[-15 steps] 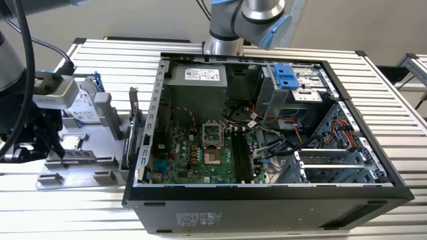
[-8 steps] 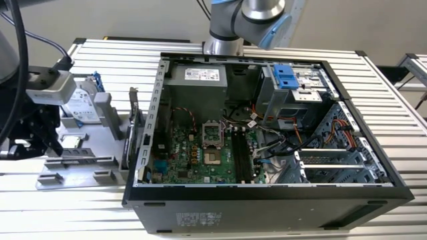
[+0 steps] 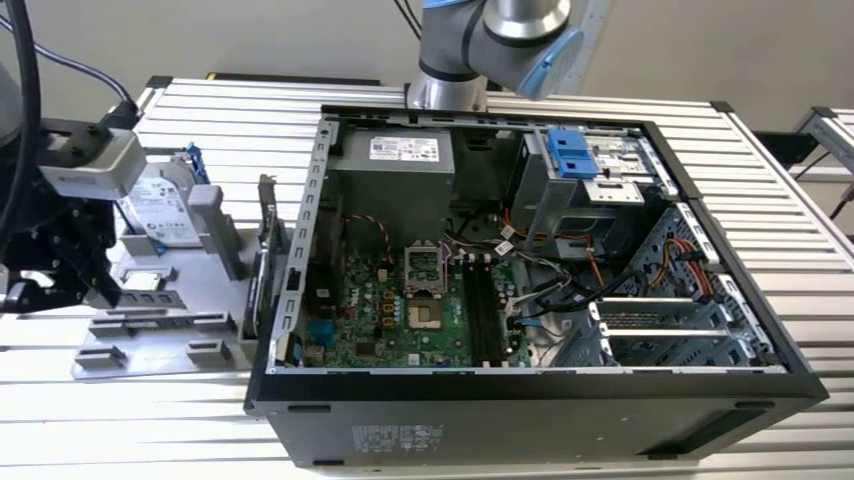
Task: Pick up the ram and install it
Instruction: 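Pick up the ram and move it above insertion slot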
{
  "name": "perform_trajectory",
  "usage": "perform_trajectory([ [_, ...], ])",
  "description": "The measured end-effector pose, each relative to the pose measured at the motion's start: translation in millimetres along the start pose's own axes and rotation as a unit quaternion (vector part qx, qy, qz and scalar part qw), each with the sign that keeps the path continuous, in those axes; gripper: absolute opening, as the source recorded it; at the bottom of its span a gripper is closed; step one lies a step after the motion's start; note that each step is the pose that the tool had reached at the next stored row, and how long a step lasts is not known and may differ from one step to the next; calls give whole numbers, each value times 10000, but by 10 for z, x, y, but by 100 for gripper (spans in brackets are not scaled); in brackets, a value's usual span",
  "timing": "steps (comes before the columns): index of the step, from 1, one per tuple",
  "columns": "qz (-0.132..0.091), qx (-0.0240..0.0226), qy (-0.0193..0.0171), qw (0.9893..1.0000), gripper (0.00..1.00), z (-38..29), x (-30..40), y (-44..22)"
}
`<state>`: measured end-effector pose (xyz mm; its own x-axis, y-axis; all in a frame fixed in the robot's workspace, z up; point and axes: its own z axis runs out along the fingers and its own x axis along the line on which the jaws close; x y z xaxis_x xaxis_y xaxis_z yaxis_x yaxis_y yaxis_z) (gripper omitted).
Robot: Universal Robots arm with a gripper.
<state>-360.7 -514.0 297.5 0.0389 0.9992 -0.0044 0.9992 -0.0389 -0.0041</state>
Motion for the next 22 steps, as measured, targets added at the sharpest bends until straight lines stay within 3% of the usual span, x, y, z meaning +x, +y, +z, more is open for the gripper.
perform_trajectory([
  [22,123,0,1,9999,0,-216,-1,-1],
])
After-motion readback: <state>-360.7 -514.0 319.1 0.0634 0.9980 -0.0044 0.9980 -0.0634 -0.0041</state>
